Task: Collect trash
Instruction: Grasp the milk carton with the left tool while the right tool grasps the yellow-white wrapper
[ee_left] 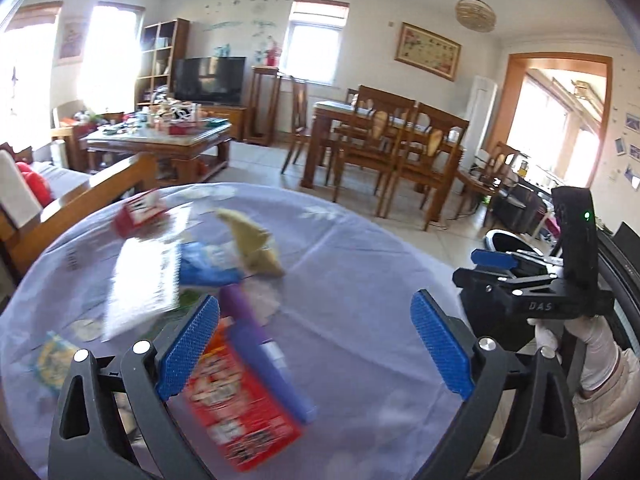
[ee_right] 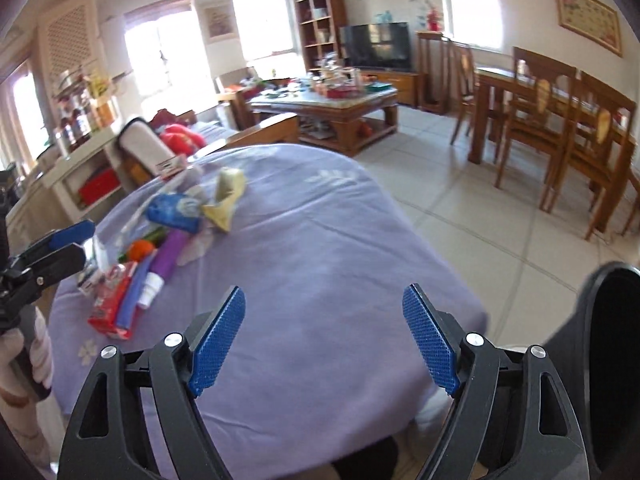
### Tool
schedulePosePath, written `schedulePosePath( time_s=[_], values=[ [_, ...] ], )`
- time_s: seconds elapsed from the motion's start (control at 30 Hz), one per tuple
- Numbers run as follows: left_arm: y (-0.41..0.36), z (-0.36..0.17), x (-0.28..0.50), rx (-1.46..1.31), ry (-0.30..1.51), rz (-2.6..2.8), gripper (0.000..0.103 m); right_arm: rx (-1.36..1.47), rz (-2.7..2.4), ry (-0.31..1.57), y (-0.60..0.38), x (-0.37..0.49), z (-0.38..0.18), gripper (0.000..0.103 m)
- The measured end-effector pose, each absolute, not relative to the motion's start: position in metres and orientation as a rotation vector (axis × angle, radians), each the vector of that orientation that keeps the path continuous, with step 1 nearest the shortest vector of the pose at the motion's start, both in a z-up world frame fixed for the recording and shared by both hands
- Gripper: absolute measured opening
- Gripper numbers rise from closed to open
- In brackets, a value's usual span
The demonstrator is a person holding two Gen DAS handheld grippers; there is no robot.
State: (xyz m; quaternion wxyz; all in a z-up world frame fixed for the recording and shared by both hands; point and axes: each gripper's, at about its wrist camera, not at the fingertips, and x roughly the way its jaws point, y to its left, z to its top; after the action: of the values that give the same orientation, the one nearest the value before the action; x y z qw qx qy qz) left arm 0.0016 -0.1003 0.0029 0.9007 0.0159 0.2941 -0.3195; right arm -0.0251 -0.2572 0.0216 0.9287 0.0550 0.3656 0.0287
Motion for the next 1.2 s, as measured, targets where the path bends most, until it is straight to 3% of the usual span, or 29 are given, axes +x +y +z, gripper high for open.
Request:
schedulePosePath(
  time_s=[0.2,0.4,0.67,1.13,1.2],
  values=[
    [-0.03,-0.013,0.011,0.131,0.628,-0.647,0.096,0.098,0.148,0.763,-0.207,-0.007,0.01,0.082],
    [0.012,-0.027,0.009,0.52,0.552,-0.652,0.096,0.097,0.21,0.789,-0.182,0.01,-0.003,0.082],
    [0.034,-0.051,0.034,0.832,0.593,-0.888,0.096,0.138,0.256,0.822,-0.161,0.038,-0.014,0.082],
    [0.029,-0.084,0.07,0.828,0.711,-1.081,0.094,0.148,0.239,0.874,-0.145,0.106,-0.022,0.082],
    [0.032,-0.082,0.072,0.769,0.714,-1.061,0.082,0.141,0.223,0.883,-0.145,0.117,-0.024,0.082]
  ],
)
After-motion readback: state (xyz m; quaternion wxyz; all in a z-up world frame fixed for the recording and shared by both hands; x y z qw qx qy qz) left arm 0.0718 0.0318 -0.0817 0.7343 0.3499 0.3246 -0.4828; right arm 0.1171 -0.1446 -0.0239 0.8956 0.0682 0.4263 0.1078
